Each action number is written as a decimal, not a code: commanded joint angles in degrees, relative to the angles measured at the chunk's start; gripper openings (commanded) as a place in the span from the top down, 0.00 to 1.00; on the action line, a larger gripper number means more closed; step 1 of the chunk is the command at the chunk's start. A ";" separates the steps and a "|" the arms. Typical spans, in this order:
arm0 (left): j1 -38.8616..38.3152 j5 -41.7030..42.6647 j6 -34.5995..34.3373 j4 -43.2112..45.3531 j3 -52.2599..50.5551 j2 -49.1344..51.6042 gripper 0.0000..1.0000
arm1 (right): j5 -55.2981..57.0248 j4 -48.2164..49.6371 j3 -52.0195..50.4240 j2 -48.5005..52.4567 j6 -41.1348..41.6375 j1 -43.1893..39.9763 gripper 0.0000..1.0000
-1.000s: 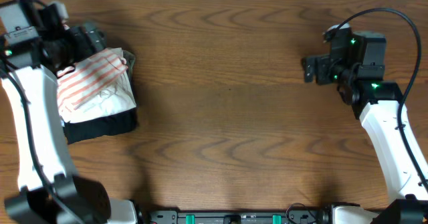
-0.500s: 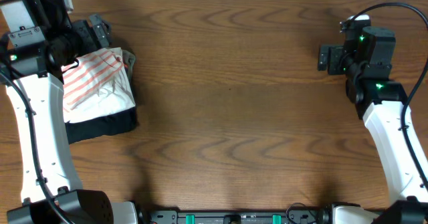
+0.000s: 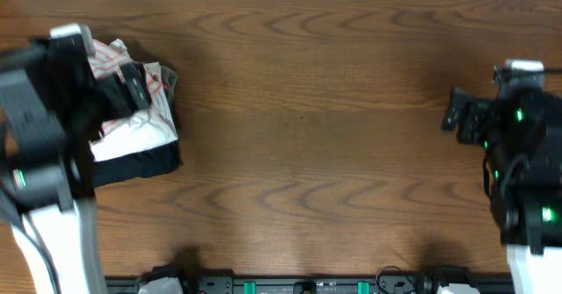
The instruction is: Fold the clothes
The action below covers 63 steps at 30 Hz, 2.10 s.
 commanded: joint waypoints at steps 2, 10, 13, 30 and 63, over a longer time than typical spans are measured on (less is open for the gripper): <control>-2.56 -1.29 0.11 6.86 -15.87 -13.33 0.02 | 1.44 -0.07 -6.80 -10.12 2.84 -0.28 0.01; -2.69 -1.29 0.13 9.11 -30.21 -22.91 0.02 | 1.51 -2.62 -14.88 -17.84 6.49 -0.28 0.01; -2.69 -1.29 0.13 2.05 -30.34 -22.49 0.02 | 1.49 -7.54 -15.23 -17.68 6.49 -0.28 0.01; -2.69 -1.29 0.13 -9.38 -30.36 -21.70 0.02 | 1.49 -26.16 -15.52 -19.32 6.49 -0.20 0.01; -2.69 -1.31 0.13 -9.38 -30.36 -21.70 0.02 | -3.32 37.73 -60.17 -51.65 -5.09 2.19 0.01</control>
